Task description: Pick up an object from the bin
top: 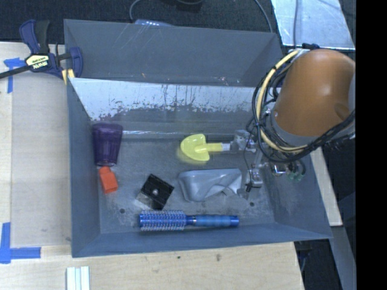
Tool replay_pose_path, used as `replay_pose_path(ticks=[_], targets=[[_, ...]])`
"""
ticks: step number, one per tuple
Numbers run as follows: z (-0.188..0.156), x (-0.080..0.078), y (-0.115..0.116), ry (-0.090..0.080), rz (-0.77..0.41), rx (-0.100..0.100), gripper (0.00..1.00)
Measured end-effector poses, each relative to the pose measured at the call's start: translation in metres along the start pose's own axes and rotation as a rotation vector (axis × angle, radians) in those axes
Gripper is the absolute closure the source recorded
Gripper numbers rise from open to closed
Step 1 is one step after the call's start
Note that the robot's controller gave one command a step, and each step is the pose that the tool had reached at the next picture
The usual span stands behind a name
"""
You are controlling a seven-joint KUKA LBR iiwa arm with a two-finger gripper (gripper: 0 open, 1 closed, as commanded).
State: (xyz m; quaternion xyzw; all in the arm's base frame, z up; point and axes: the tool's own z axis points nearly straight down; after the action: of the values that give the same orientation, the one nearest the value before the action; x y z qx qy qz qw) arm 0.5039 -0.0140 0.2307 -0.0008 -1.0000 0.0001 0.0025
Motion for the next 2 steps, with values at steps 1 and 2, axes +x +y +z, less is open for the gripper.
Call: replay_pose_path(ticks=[1,2], targets=[[-0.004,-0.002,0.000,-0.008,0.000,0.000,0.00],[0.035,-0.001,0.003,-0.015,0.026,0.000,0.00]])
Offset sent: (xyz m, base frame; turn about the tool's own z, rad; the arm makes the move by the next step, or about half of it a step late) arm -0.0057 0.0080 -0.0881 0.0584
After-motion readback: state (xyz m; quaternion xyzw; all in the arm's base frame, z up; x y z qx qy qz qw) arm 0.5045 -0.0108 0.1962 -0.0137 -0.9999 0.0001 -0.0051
